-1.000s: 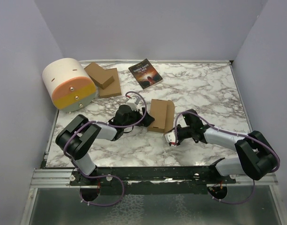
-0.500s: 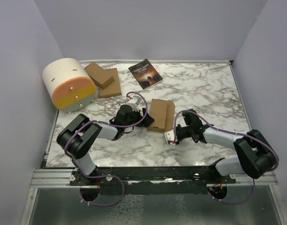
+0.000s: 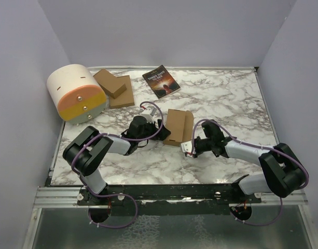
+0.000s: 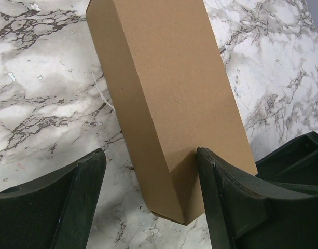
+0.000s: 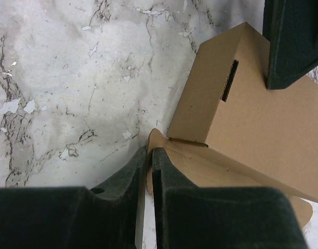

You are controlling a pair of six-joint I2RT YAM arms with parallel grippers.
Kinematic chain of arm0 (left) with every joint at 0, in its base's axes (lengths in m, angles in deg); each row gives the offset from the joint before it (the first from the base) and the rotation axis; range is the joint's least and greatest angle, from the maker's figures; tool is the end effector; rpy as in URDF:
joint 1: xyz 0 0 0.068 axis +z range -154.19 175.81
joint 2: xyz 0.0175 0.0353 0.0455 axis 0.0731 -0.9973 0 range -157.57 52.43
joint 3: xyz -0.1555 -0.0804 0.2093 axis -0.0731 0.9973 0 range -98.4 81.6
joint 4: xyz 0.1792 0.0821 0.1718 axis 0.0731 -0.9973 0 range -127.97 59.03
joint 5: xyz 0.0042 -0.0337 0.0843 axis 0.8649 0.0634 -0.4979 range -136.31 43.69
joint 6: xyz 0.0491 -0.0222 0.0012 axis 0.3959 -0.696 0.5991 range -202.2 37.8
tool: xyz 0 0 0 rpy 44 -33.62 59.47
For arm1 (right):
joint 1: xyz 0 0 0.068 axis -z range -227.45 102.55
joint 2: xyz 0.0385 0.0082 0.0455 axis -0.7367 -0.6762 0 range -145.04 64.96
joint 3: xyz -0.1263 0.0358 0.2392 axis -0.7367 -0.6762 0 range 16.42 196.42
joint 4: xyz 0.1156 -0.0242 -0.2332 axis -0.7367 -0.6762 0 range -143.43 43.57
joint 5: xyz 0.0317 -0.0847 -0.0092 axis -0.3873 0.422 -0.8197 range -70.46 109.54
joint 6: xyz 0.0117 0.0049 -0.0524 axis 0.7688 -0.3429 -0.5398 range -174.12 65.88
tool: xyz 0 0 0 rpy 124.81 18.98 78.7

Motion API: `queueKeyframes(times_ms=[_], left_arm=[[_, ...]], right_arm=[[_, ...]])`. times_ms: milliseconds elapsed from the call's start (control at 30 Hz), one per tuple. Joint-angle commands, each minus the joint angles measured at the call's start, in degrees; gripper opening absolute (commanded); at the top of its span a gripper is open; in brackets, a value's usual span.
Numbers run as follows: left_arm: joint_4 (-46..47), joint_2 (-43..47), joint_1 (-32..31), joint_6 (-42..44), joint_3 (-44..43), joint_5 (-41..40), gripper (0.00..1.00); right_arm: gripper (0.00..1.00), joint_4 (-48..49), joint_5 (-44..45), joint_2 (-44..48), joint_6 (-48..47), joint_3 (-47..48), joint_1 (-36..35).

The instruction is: Fold the paper box

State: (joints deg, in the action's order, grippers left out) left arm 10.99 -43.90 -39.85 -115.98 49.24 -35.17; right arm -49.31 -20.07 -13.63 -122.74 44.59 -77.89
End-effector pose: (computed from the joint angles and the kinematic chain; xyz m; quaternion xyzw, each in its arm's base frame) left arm 0.2492 -0.1872 0.1413 0.0678 0.8242 -0.3831 0.4116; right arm 0.1873 0.1364 0.1404 -0.7486 0.4984 0.2070 0.3852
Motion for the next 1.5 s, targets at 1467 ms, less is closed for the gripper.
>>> queueKeyframes(times_ms=[1467], left_arm=[[-3.4, -2.2, 0.0, 0.1, 0.4, -1.8, 0.72]], right_arm=[[0.05, -4.0, 0.2, -6.1, 16.2, 8.4, 3.8]])
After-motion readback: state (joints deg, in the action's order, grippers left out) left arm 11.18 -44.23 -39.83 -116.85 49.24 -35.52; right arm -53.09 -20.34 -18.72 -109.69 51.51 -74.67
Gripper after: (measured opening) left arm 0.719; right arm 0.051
